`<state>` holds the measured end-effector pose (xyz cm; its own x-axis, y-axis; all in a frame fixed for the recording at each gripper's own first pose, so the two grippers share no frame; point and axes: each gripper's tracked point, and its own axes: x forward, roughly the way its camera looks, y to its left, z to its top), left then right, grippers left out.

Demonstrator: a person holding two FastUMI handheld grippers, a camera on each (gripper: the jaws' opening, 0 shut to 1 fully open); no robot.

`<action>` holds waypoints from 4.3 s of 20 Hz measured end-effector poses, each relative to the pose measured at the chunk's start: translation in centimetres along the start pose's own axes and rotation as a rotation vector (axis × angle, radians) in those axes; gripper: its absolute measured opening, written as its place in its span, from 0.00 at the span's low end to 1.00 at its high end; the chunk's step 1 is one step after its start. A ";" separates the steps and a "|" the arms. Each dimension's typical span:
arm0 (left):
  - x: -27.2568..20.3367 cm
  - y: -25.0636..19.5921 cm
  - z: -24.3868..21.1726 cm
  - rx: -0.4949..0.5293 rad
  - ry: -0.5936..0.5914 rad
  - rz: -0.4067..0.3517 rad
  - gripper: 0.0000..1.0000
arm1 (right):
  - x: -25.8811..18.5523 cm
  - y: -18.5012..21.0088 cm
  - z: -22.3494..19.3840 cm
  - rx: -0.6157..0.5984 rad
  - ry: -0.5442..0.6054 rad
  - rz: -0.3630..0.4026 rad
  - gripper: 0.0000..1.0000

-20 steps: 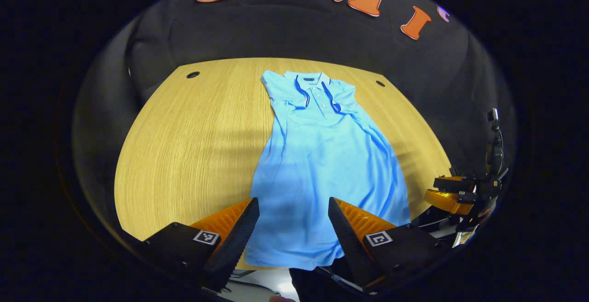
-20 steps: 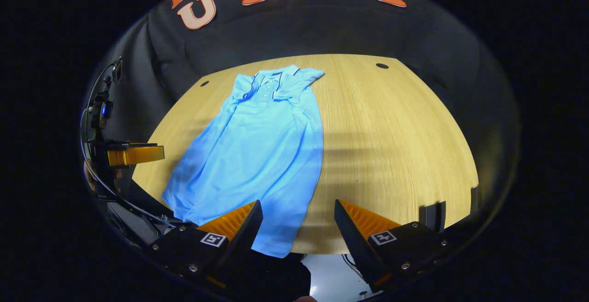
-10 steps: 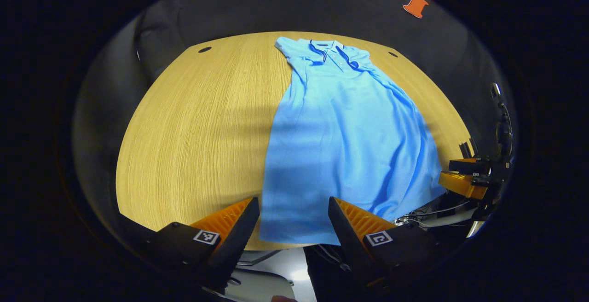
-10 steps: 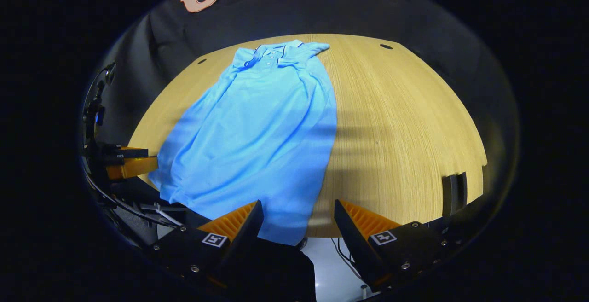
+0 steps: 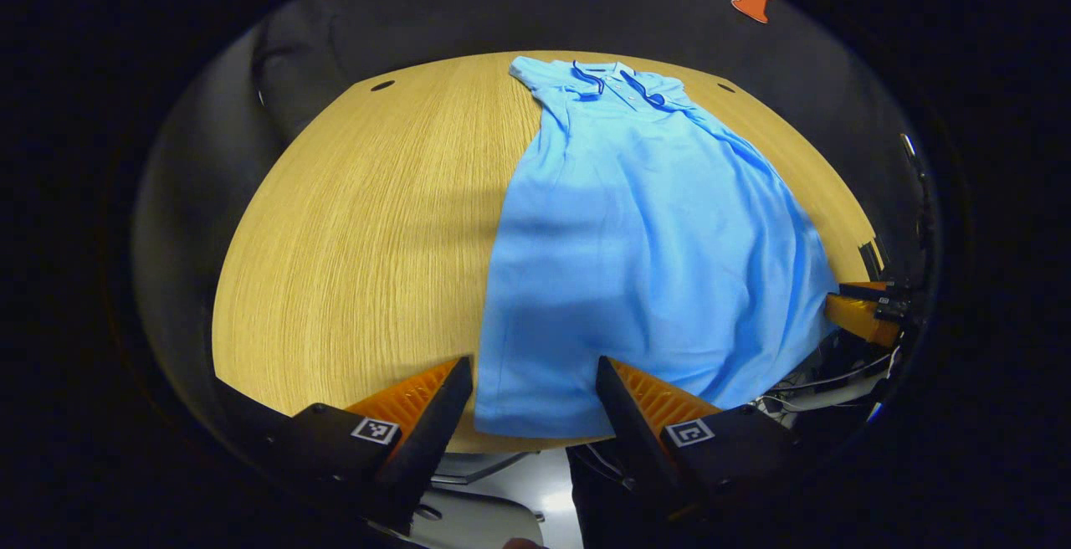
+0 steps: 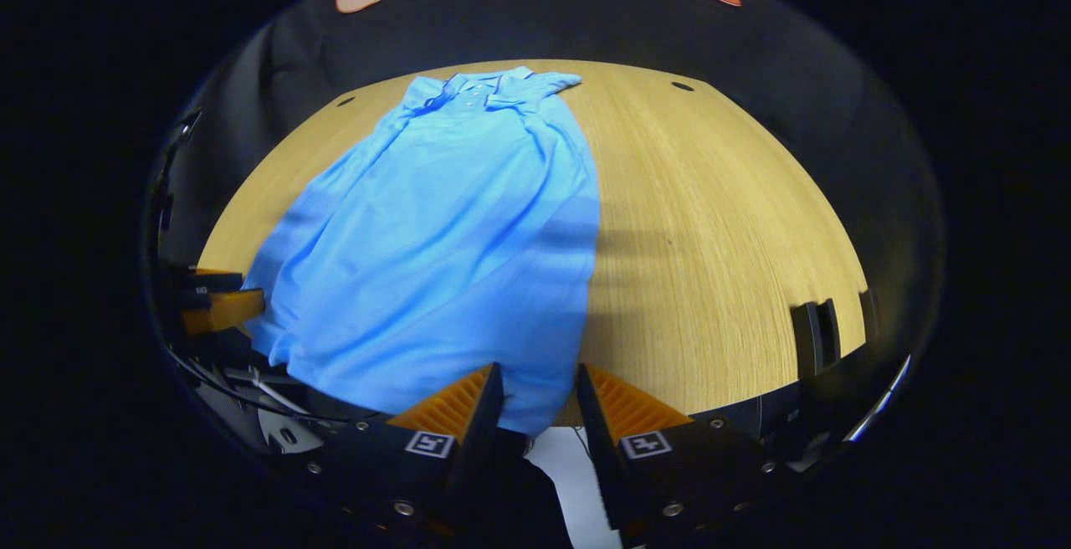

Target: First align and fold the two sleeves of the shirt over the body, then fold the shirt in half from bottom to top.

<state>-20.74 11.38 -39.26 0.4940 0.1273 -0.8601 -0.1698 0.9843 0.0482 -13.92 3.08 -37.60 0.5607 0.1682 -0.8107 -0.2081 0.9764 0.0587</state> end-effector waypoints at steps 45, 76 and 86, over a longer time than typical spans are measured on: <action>0.4 0.1 37.8 -0.048 -0.324 -0.168 0.07 | 3.2 -0.7 37.3 0.194 -0.218 0.114 0.01; -6.3 0.8 46.4 -0.015 -0.669 0.010 0.99 | -3.1 -2.5 41.4 0.181 -0.519 0.032 0.95; -22.1 -2.1 36.1 -0.054 -0.948 0.102 0.99 | -13.4 -1.7 33.9 0.067 -0.659 0.064 0.95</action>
<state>-0.47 10.95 -2.04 0.9561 0.2812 -0.0823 -0.2772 0.9592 0.0561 6.09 3.72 -7.04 0.9262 0.2530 -0.2796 -0.2186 0.9645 0.1483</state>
